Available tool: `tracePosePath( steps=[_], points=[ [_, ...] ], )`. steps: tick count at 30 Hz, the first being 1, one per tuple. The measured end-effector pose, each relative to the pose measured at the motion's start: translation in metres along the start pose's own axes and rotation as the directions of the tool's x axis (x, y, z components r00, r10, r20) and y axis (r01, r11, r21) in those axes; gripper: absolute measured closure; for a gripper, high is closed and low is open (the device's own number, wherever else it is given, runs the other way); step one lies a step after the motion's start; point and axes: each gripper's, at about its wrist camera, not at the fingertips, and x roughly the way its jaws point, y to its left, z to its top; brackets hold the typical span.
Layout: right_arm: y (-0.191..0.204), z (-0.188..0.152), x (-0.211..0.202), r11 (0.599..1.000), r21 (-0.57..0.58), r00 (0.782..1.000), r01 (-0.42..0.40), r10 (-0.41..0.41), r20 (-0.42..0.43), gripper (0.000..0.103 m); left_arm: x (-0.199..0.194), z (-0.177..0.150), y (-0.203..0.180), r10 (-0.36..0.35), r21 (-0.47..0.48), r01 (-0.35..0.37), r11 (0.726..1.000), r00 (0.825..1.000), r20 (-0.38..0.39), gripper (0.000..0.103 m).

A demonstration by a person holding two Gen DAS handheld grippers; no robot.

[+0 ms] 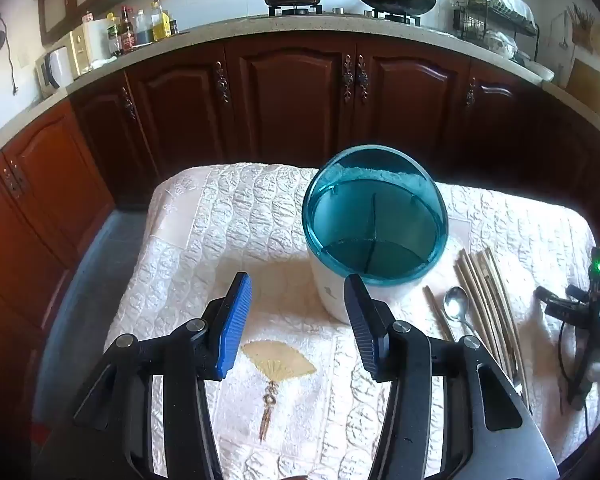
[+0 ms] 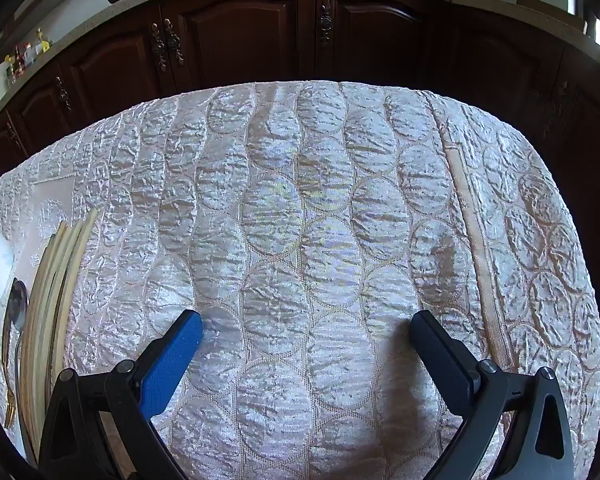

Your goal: Organize utensils

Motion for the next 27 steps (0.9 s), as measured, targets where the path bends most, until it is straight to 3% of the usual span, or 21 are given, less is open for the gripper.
tracePosePath(
  steps=[2,6,12,16,25,27],
  points=[
    [0.0,0.0,0.0,1.0,0.0,1.0,0.0,0.0,0.0,0.0,0.003,0.001,0.0,-0.022,-0.006,0.021,1.0,1.0,-0.008,0.055],
    [-0.001,0.0,0.0,1.0,0.003,1.0,-0.002,0.002,-0.002,0.0,-0.021,-0.016,-0.006,-0.01,0.005,0.01,1.0,0.999,0.049,0.055],
    [0.003,0.001,-0.012,0.999,-0.031,0.995,-0.034,0.031,-0.092,0.001,-0.025,-0.014,-0.023,-0.023,0.024,0.023,0.999,1.0,0.014,0.055],
    [0.009,-0.008,-0.06,0.995,0.002,0.992,-0.098,0.098,-0.075,0.002,-0.031,-0.012,-0.033,-0.049,0.042,0.047,0.998,0.998,0.026,0.055],
    [0.052,-0.008,-0.205,0.991,-0.018,0.988,-0.133,0.134,0.079,0.002,-0.057,0.0,-0.07,-0.135,0.094,0.126,0.987,0.987,0.089,0.055],
    [0.064,0.001,-0.217,0.991,-0.024,0.985,-0.135,0.137,0.105,0.002,-0.064,0.003,-0.077,-0.15,0.098,0.14,0.985,0.983,0.101,0.055]
  ],
)
